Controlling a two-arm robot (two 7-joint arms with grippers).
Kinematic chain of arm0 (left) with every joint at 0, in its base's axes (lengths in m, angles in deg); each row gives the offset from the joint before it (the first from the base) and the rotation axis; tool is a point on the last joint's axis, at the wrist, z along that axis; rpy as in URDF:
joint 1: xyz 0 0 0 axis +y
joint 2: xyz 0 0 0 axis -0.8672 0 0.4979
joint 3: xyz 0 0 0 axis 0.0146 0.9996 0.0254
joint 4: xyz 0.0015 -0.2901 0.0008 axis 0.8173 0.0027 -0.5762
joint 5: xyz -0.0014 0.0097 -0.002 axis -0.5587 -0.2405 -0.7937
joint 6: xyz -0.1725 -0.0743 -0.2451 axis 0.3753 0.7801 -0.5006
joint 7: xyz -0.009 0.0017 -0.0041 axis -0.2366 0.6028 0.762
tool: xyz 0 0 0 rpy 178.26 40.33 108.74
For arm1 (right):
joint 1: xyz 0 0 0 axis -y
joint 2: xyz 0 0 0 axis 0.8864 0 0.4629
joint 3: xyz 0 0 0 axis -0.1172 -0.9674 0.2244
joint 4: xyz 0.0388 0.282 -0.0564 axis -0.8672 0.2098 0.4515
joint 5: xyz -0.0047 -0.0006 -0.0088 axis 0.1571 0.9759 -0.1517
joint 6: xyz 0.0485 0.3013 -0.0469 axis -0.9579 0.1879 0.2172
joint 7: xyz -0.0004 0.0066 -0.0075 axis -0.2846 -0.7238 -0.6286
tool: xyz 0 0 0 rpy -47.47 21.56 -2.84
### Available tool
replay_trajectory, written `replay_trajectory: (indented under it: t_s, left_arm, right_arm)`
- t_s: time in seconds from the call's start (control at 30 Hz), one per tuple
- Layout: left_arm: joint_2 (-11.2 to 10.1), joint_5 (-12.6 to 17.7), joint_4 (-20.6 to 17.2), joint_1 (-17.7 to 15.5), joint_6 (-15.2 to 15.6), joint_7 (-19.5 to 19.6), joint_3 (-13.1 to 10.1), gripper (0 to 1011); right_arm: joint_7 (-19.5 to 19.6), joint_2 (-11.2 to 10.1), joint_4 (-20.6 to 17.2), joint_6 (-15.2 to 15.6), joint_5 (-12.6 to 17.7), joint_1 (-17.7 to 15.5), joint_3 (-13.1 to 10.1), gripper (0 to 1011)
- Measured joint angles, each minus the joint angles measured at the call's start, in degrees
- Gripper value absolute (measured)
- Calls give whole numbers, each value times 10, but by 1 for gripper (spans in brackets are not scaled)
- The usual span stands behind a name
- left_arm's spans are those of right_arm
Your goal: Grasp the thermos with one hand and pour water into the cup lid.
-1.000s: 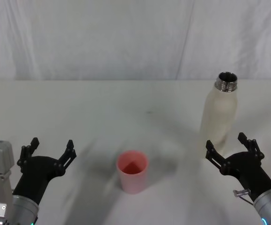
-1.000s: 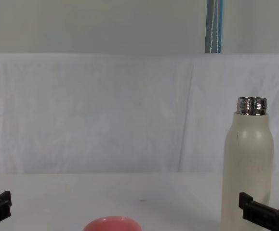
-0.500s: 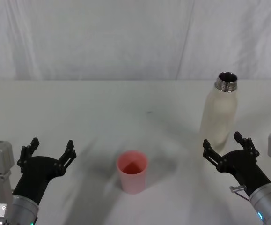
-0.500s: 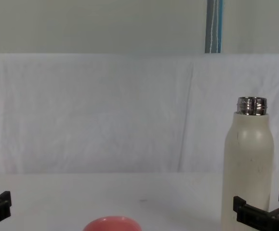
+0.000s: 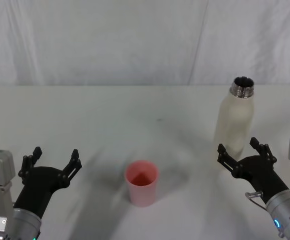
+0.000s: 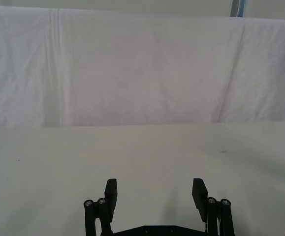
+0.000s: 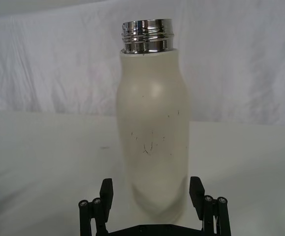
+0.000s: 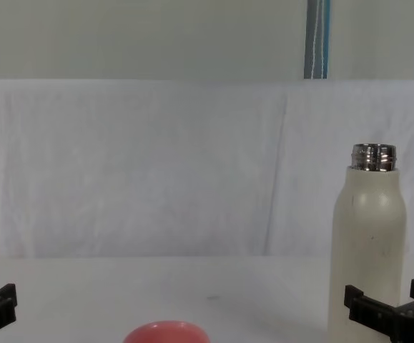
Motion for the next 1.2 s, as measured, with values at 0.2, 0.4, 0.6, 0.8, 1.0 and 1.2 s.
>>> replay_trajectory:
  t_s: [0.2,0.4,0.6,0.8,1.0,1.2]
  left_arm:
    - [0,0,0,0,0,0,0,1001]
    - [0,0,0,0,0,0,0,1001]
    - [0,0,0,0,0,0,0,1001]
    - [0,0,0,0,0,0,0,1001]
    - [0,0,0,0,0,0,0,1001]
    - [0,0,0,0,0,0,0,1001]
  right_arm:
    - [-4,0,7,0,7,6,0,1001]
    - [-7,-2,18,0,13,17,2,1001]
    - [-8,-3,30,-3,13,28,6,1001]
    - [-7,-4,43,-8,10,39,9,1001]
    - [-8,-4,52,-11,10,47,10,1001]
    - [-8,-2,63,-15,11,53,11,1001]
